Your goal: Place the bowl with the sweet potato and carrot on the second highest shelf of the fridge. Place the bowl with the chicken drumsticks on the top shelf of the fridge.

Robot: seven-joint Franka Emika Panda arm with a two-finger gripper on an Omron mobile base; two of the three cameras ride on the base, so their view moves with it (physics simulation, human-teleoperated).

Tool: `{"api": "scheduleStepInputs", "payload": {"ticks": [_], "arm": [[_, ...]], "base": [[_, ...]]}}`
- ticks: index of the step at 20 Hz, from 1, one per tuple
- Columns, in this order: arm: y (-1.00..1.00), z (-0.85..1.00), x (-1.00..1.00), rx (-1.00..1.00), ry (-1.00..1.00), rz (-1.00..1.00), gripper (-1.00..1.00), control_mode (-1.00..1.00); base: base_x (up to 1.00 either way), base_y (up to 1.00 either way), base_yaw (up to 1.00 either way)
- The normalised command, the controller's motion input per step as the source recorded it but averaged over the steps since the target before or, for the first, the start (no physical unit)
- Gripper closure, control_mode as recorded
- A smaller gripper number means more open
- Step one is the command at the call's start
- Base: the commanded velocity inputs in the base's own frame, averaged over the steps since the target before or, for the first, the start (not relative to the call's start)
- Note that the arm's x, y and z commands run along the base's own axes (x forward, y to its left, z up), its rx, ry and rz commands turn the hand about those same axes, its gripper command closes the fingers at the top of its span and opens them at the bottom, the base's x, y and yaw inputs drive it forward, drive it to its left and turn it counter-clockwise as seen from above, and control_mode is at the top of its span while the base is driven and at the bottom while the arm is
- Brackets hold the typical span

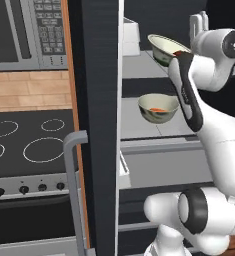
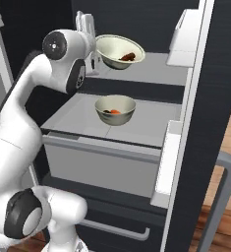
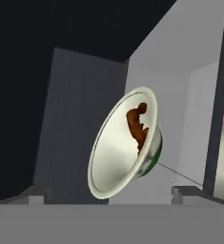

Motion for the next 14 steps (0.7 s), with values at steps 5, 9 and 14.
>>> {"api": "scheduleStepInputs", "payload": {"ticks": [5, 9, 14], "arm": [[0.19, 0.06, -1.00, -0.03, -0.15, -0.01, -1.00, -1.00], [0.56, -0.36, -1.00, -0.17, -0.03, 0.00, -1.00, -1.00], [0.56, -0.19, -1.00, -0.10, 0.03, 0.00, -1.00, -1.00]], "base": [[0.00, 0.00, 0.00], [0.00, 0.00, 0.00], [0.00, 0.00, 0.00]]}}
